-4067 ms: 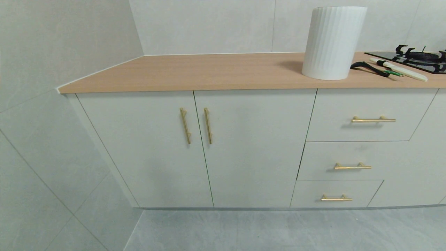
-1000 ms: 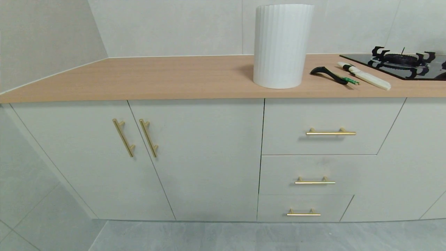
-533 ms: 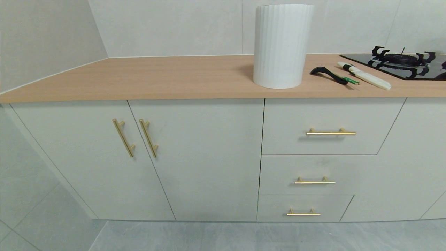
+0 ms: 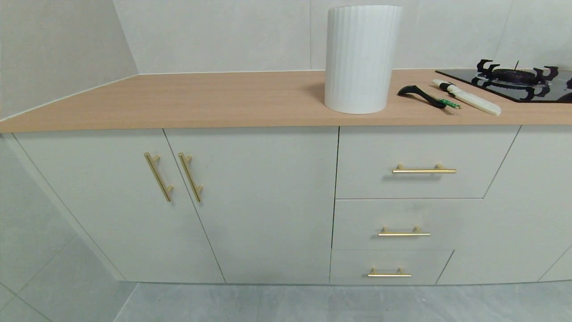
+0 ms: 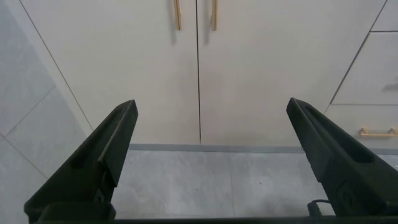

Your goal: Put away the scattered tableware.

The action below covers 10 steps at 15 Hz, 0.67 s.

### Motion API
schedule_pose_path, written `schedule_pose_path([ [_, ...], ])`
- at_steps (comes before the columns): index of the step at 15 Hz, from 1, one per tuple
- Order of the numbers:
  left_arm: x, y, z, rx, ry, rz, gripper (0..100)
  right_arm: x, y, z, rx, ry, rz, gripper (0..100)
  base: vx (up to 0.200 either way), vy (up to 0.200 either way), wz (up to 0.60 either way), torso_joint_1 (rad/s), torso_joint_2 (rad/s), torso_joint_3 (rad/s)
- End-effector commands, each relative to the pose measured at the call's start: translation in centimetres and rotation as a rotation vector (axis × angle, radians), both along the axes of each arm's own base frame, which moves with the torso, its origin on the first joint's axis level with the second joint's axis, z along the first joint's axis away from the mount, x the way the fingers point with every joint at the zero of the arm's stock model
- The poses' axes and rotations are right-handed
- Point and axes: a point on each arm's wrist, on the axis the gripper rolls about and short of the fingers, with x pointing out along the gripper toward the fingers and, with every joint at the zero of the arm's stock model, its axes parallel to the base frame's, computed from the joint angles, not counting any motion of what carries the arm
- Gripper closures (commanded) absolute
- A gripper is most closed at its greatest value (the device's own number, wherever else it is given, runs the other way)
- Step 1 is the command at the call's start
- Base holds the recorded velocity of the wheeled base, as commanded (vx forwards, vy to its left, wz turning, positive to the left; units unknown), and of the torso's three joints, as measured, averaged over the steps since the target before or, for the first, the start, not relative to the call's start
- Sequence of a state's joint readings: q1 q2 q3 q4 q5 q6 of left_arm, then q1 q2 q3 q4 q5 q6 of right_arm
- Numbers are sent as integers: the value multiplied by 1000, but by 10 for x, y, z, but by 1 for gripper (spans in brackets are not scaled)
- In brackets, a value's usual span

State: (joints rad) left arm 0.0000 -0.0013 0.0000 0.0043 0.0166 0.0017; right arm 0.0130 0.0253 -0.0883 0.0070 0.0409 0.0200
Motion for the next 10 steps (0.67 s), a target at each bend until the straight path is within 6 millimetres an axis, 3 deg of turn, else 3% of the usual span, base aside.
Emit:
schedule_pose_path([
  [1, 0, 0, 0, 0, 2, 0, 0, 14, 0, 36, 20, 87, 88, 0, 0, 0, 0, 0, 0, 0],
  [5, 0, 0, 0, 0, 2, 0, 0, 99, 14, 49, -32, 560, 194, 0, 0, 0, 0, 0, 0, 0],
  [6, 0, 0, 0, 0, 2, 0, 0, 114, 18, 48, -64, 613, 209, 0, 0, 0, 0, 0, 0, 0],
  [8, 0, 0, 0, 0, 2, 0, 0, 170, 30, 42, -98, 741, 215, 0, 0, 0, 0, 0, 0, 0],
  [10, 0, 0, 0, 0, 2, 0, 0, 202, 36, 32, -103, 800, 215, 0, 0, 0, 0, 0, 0, 0],
])
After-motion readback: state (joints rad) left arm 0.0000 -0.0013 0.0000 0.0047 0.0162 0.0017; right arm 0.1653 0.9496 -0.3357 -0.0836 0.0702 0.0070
